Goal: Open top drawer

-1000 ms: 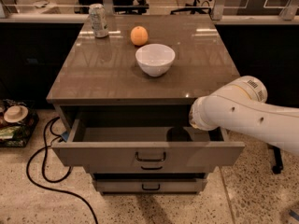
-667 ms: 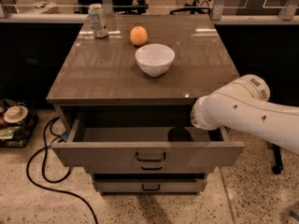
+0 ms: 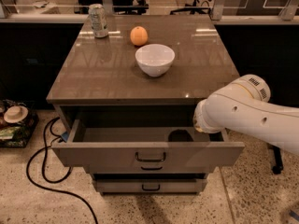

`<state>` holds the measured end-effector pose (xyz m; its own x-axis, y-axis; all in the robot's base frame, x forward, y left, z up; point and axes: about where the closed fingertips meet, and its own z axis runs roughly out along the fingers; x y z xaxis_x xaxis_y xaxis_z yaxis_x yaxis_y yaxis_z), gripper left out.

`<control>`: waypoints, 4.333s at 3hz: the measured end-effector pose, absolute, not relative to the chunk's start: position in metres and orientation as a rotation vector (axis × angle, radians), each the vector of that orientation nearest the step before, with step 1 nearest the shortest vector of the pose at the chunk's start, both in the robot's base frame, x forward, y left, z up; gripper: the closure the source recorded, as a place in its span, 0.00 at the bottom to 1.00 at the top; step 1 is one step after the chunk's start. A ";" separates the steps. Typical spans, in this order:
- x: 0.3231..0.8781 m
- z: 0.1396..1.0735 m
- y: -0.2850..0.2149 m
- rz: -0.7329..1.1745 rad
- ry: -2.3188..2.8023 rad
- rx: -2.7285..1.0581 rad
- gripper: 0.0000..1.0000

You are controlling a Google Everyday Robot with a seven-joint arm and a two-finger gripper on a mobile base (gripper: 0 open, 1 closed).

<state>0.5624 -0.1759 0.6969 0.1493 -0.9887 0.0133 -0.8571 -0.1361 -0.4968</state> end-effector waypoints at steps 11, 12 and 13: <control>0.380 0.660 -0.173 -0.373 1.994 -2.268 1.00; 0.380 0.660 -0.174 -0.373 1.995 -2.268 0.84; 0.380 0.659 -0.174 -0.373 1.996 -2.269 0.59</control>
Offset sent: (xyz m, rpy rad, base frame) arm -0.1154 0.0059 -0.0641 -0.0350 0.1652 -0.0333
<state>0.3796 -0.1742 0.6594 0.1128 -0.9865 0.1186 -0.9627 -0.1380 -0.2326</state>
